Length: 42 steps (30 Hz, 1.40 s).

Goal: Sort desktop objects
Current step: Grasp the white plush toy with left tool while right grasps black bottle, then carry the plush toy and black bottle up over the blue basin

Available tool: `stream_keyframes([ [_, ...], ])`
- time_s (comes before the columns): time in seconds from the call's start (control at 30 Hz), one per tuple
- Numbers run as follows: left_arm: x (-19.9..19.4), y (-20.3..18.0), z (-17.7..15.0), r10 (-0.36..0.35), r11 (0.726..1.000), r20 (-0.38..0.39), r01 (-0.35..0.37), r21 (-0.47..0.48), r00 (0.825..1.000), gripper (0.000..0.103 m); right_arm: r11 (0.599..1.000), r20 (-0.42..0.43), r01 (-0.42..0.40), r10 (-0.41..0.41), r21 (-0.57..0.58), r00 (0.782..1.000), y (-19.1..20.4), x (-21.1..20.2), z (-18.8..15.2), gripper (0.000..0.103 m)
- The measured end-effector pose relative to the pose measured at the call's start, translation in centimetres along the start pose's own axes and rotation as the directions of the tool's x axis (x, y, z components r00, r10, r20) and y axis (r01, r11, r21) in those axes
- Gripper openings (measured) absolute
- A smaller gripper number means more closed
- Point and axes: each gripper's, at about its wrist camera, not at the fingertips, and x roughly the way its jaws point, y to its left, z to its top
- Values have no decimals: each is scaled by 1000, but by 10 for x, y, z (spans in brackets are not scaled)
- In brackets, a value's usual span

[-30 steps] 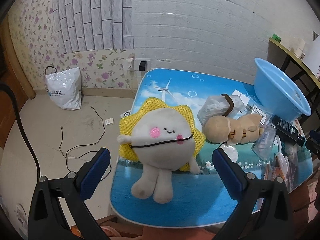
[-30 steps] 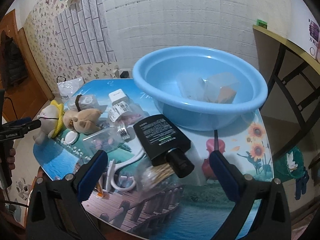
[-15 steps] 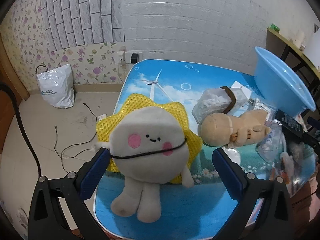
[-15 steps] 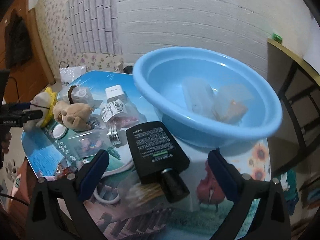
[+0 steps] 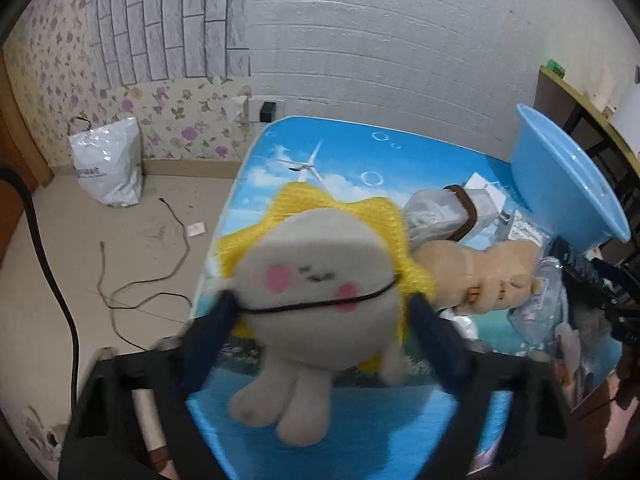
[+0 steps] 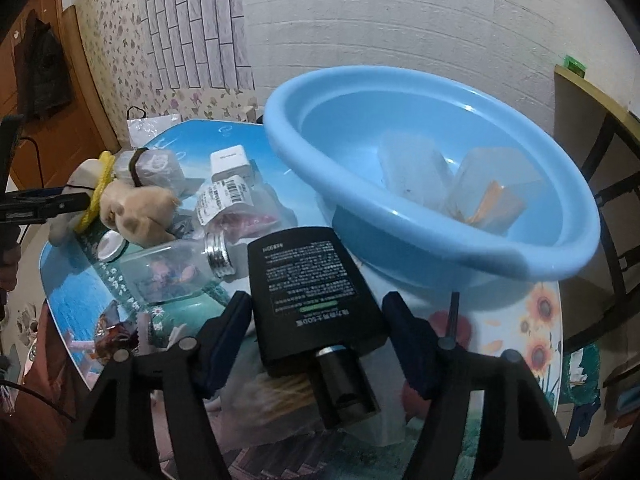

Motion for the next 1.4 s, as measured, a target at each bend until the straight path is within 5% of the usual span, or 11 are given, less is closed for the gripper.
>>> stream_keyframes([
  [0.87,-27,-27,-34,-39,996,-22,40,75,999,75,998,11,21,-21,62,1000,-12,-38,-34,61],
  [1.4,-2,-31,-23,-43,995,-36,46,90,998,94,998,-42,49,-47,40,998,-9,-10,-19,64],
])
